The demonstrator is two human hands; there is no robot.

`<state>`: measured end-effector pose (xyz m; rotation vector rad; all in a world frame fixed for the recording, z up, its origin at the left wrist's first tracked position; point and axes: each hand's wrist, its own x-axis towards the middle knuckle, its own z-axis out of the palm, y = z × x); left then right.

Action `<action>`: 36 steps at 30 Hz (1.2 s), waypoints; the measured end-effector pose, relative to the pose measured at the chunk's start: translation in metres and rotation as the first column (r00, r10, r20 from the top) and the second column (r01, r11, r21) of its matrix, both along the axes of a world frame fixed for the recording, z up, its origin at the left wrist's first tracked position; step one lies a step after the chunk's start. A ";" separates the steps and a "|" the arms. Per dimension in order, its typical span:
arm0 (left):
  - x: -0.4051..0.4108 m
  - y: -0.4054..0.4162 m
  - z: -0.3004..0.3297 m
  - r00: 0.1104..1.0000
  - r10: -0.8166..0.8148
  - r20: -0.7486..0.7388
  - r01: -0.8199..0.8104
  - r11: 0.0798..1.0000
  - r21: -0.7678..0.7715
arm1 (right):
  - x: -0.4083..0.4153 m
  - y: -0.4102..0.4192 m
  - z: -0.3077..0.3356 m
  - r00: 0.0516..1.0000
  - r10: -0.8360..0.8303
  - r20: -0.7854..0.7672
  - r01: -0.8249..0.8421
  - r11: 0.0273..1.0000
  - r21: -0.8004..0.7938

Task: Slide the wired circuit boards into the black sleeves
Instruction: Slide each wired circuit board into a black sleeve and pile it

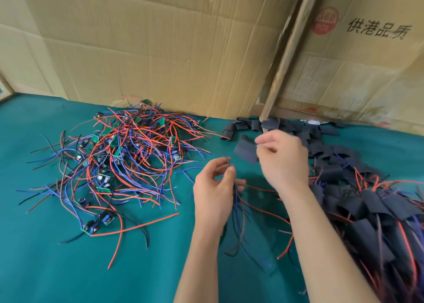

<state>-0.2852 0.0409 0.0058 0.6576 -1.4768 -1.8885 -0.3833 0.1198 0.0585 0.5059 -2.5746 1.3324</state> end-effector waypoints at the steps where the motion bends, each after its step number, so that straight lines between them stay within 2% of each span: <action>1: -0.001 -0.001 -0.001 1.000 0.019 -0.006 -0.019 1.000 0.015 | 0.013 0.003 -0.001 0.998 0.061 -0.004 -0.061 0.998 0.007; 5: 0.000 -0.002 -0.005 0.999 0.043 -0.006 -0.043 0.999 -0.029 | 0.038 0.009 -0.009 0.975 0.222 0.016 -0.222 0.975 0.016; 8: 0.001 -0.004 -0.008 0.999 0.037 -0.006 -0.038 0.995 -0.091 | 0.034 0.012 -0.008 0.938 0.295 0.182 -0.273 0.952 -0.136; 12: 0.001 -0.004 -0.009 0.999 -0.048 -0.012 0.045 0.986 -0.159 | 0.029 0.018 -0.008 0.832 0.412 0.372 -0.319 0.904 -0.285; 15: 0.001 -0.003 -0.009 0.996 -0.086 0.011 0.086 0.970 -0.227 | 0.029 0.023 -0.011 0.768 0.467 0.439 -0.365 0.882 -0.299; 20: 0.003 -0.001 -0.006 0.993 -0.107 0.050 0.117 0.934 -0.337 | 0.028 0.027 -0.010 0.741 0.473 0.477 -0.393 0.881 -0.264; 24: 0.004 -0.001 -0.004 0.995 -0.099 0.023 0.101 0.932 -0.349 | 0.028 0.032 -0.006 0.757 0.473 0.451 -0.364 0.878 -0.311; 27: 0.003 0.001 -0.005 0.989 -0.148 -0.016 0.141 0.966 -0.219 | 0.025 0.036 0.001 0.836 0.399 0.378 -0.237 0.883 -0.406; 29: 0.002 0.002 -0.005 0.989 -0.150 -0.017 0.144 0.972 -0.184 | 0.020 0.040 0.003 0.894 0.321 0.313 -0.174 0.891 -0.419; 31: 0.002 0.002 -0.006 0.988 -0.154 -0.017 0.148 0.971 -0.186 | 0.019 0.039 0.004 0.911 0.323 0.256 -0.206 0.895 -0.395; 34: 0.003 0.003 -0.005 0.984 -0.174 -0.030 0.166 0.970 -0.179 | 0.022 0.030 -0.001 0.925 0.313 0.217 -0.191 0.874 -0.448; 36: 0.003 0.002 -0.004 0.988 -0.150 -0.031 0.143 0.975 -0.168 | 0.025 0.022 -0.006 0.942 0.287 0.174 -0.200 0.897 -0.394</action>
